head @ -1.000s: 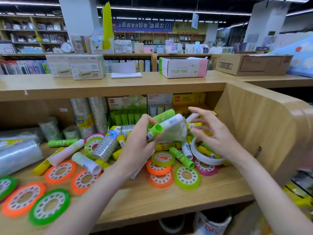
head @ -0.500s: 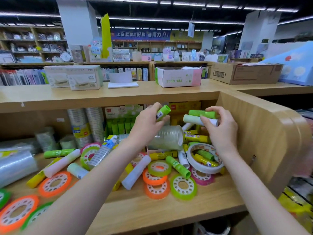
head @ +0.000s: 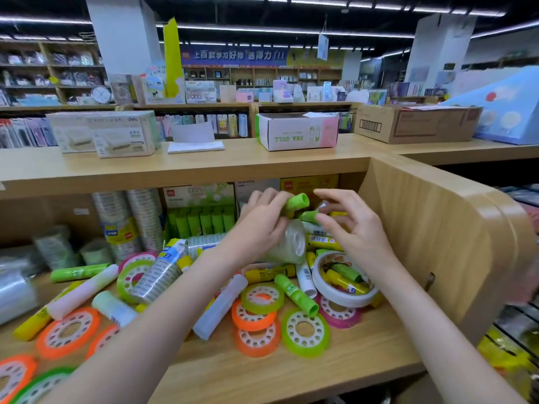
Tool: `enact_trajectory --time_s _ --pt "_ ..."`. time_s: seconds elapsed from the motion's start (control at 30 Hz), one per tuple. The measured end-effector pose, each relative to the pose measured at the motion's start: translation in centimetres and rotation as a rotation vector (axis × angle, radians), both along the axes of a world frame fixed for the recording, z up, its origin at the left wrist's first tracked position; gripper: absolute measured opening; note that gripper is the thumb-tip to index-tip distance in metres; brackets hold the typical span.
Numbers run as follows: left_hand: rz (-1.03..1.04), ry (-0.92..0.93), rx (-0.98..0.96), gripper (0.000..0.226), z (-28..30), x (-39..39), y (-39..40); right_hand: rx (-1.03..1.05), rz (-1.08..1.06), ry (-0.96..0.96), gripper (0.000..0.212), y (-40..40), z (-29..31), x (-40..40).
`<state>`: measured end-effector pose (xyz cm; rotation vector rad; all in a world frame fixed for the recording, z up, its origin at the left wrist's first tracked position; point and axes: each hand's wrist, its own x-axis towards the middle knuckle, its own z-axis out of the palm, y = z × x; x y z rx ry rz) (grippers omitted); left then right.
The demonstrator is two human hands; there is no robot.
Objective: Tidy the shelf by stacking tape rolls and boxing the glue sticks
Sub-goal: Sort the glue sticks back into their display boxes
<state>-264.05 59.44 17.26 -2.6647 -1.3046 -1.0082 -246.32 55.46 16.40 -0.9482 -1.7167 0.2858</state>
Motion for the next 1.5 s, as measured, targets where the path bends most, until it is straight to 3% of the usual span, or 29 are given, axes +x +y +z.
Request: enact_trajectory --time_s 0.13,0.27,0.4,0.47,0.57,0.63,0.8,0.9,1.0,1.1,1.13,1.2,1.33,1.4,1.5 --pt "-0.064 -0.027 0.038 0.039 -0.1 0.2 0.1 -0.115 0.106 0.124 0.029 -0.4 1.4 -0.9" --pt "-0.084 -0.043 0.003 0.04 0.0 -0.1 -0.1 -0.101 0.099 0.053 0.026 0.0 1.6 -1.7" --pt "-0.095 -0.131 -0.046 0.045 -0.2 -1.0 -1.0 0.068 -0.16 0.088 0.021 0.5 1.4 -1.5" --pt "-0.085 -0.116 -0.067 0.043 -0.9 -1.8 -1.5 0.161 -0.348 -0.021 0.022 1.2 1.1 -0.5" --pt "-0.072 -0.072 -0.088 0.04 -1.9 -2.4 -2.2 0.005 -0.413 -0.304 0.025 2.6 0.3 0.4" --pt "-0.048 -0.077 -0.063 0.036 -2.2 -2.5 -2.6 -0.033 -0.407 -0.403 0.026 2.9 -0.3 0.3" --pt "-0.016 -0.158 0.012 0.026 -3.1 -3.6 -5.1 0.066 -0.371 -0.34 0.02 -0.6 -0.8 1.3" --pt "-0.037 -0.155 -0.003 0.026 -4.3 -4.3 -6.9 -0.018 -0.249 -0.401 0.022 -4.4 -1.7 2.5" --pt "-0.059 -0.1 -0.022 0.036 -5.2 -4.7 -7.7 -0.187 -0.156 -0.568 0.039 -6.6 -2.5 3.4" --pt "-0.061 -0.056 -0.031 0.037 -5.9 -4.6 -7.9 -0.257 -0.234 -0.869 0.029 -6.5 -3.6 3.7" --pt "-0.065 -0.045 -0.034 0.037 -6.1 -4.4 -8.0 -0.29 -0.225 -0.89 0.024 -6.4 -3.9 3.6" --pt "-0.087 -0.018 -0.031 0.038 -6.4 -3.9 -8.1 -0.308 -0.165 -0.775 0.018 -6.5 -4.0 3.5" --pt "-0.094 0.007 -0.046 0.045 -6.6 -3.2 -8.3 -0.338 0.009 -0.338 0.012 -7.5 -2.1 3.7" --pt "-0.093 -0.011 -0.04 0.045 -6.7 -3.2 -8.4 -0.374 0.116 -0.206 0.026 -7.8 -1.4 3.7" --pt "-0.1 -0.113 0.003 0.039 -6.6 -3.5 -9.0 -0.27 0.126 -0.195 0.049 -8.3 -1.3 3.2"
